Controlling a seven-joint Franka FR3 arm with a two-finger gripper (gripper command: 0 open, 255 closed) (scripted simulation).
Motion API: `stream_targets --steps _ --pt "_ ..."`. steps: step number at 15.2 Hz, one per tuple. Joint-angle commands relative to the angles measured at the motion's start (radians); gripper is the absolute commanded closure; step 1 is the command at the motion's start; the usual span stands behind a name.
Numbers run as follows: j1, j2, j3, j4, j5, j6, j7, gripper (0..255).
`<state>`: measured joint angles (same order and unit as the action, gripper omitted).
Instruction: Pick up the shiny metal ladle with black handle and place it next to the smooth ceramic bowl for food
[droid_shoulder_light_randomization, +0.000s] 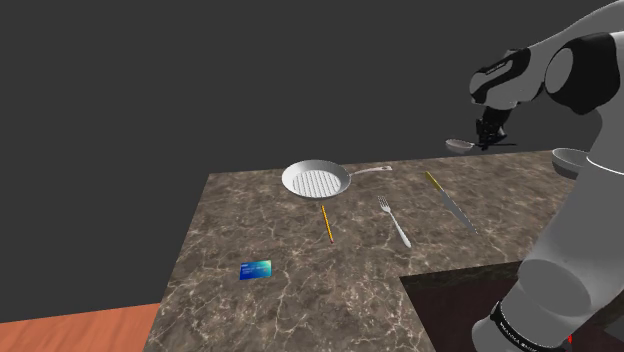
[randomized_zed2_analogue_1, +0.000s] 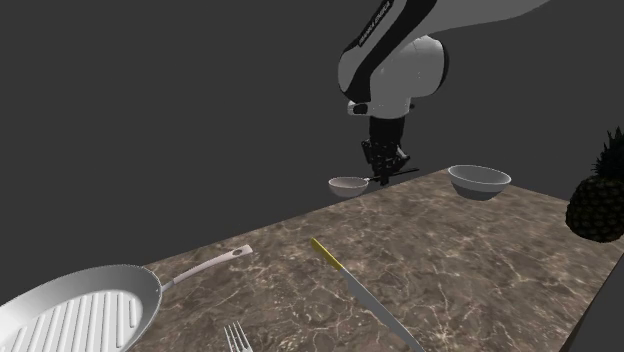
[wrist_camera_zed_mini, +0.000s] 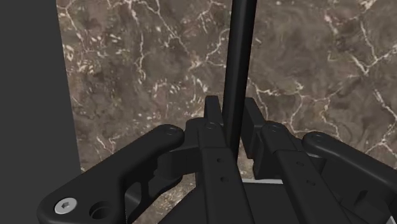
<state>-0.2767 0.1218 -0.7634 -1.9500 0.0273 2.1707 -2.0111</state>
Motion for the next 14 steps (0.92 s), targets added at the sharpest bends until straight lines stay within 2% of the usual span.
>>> stream_targets --steps 1,8,14 --pt "-0.018 -0.024 -0.017 -0.034 -0.012 0.018 -0.033 255" --pt "-0.101 -0.056 -0.088 -0.069 -0.009 0.034 -0.191 255" --pt "-0.188 -0.031 -0.146 -0.053 0.044 0.033 -0.362 255"
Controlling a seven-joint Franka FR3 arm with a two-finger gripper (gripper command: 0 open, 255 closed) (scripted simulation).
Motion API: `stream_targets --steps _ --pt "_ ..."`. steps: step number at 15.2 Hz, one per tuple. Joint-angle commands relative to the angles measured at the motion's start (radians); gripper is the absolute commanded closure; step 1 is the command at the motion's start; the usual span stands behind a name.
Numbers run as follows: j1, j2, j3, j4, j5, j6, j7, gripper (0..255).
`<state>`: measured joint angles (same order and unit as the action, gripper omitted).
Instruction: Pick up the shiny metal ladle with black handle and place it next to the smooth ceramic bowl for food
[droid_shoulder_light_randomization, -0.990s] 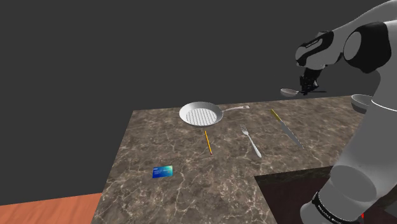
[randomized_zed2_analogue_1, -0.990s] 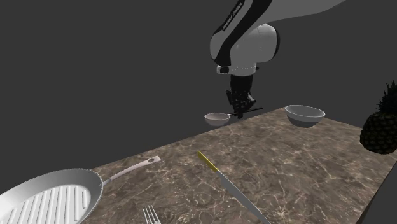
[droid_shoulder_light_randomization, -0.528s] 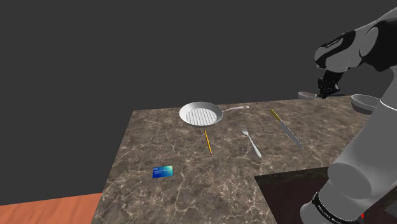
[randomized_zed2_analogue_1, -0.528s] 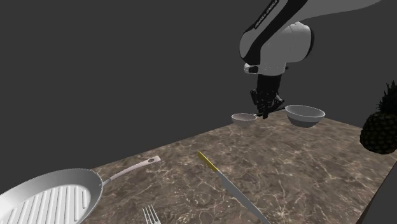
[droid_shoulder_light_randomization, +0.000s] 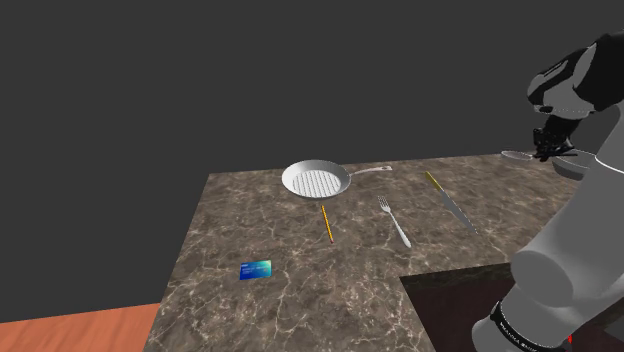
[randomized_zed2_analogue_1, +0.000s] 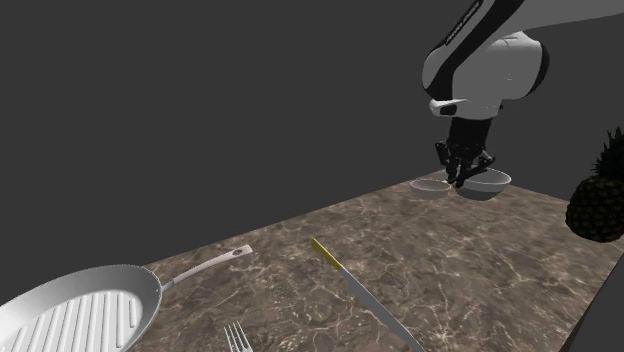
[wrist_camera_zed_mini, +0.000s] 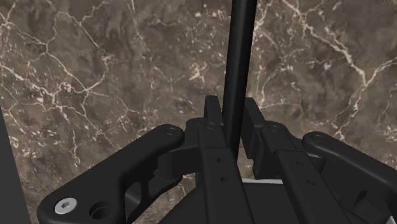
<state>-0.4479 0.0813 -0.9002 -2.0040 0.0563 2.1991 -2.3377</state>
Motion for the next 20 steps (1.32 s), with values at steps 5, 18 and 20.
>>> stream_targets --steps 5,18,20 --pt "-0.112 0.071 -0.043 0.047 0.099 -0.011 -0.2 255" --pt "-0.407 0.285 -0.018 0.213 0.33 -0.067 -0.539 255" --pt "-0.412 0.296 -0.01 0.199 0.343 -0.045 -0.548 255"
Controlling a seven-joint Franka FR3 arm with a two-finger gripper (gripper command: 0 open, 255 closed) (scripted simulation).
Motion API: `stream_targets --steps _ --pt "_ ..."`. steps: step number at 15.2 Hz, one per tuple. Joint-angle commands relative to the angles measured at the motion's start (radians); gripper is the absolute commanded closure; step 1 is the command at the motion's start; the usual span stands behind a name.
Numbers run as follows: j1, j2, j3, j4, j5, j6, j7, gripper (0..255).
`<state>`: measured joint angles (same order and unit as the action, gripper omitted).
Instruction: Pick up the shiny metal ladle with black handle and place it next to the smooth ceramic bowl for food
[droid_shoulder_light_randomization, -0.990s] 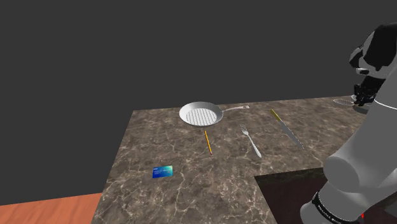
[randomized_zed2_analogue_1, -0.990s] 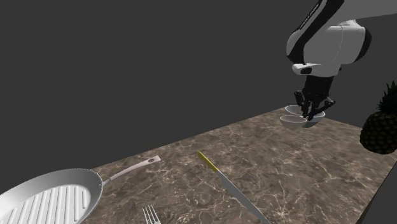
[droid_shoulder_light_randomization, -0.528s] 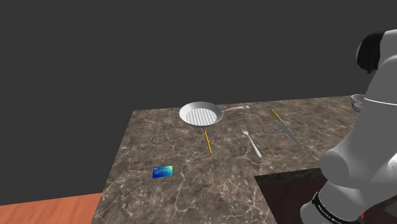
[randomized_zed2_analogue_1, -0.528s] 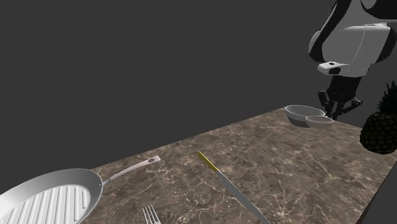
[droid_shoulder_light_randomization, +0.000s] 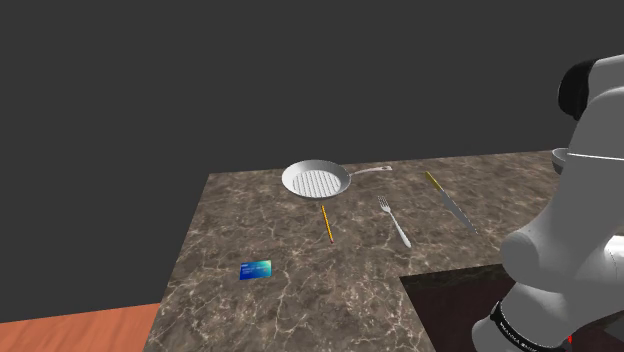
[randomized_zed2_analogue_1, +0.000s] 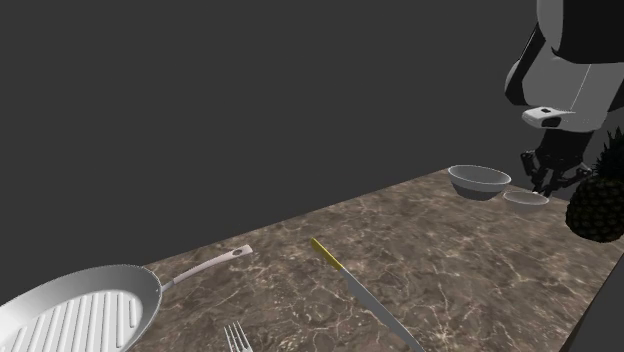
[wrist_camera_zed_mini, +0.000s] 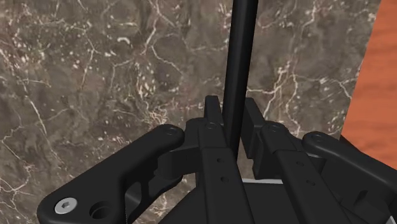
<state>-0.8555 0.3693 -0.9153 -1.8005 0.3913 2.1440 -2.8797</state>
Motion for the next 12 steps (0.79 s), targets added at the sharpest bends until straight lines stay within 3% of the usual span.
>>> stream_targets --steps 1,12 --pt "-0.007 0.013 0.009 -0.011 0.015 0.02 -0.01 255" --pt "-0.046 0.086 0.064 -0.071 0.099 0.13 -0.067 255"
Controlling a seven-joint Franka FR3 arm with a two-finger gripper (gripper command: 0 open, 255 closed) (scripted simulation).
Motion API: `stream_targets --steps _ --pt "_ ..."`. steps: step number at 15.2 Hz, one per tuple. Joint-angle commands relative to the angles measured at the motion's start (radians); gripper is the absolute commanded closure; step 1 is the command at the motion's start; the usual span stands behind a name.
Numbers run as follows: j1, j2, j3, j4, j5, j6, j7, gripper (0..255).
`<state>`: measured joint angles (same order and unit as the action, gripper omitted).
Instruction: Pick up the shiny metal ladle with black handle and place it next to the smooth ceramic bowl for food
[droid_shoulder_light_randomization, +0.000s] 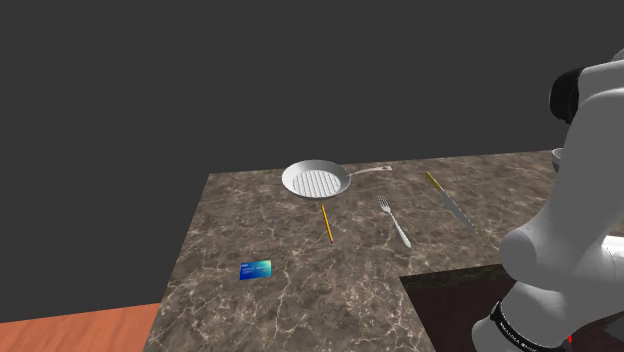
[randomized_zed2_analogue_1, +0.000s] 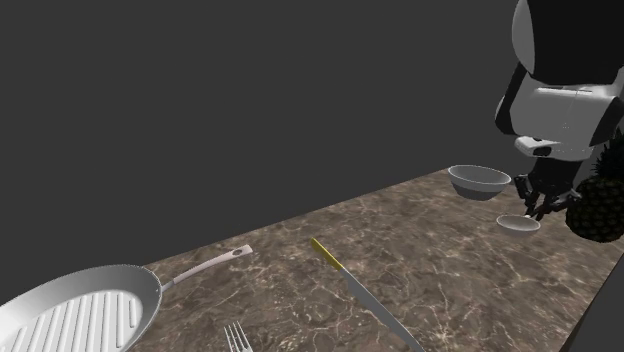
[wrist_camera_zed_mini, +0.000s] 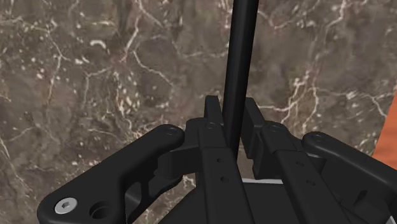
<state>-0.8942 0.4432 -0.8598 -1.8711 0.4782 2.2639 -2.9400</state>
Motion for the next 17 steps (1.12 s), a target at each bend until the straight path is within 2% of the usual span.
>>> stream_targets --steps 1,10,17 --pt "-0.011 0.019 0.014 -0.004 0.02 0.019 -0.012 255" --pt "-0.054 0.089 0.073 -0.029 0.096 0.098 -0.063 255" --pt "-0.054 0.089 0.073 -0.029 0.096 0.098 -0.063 255"
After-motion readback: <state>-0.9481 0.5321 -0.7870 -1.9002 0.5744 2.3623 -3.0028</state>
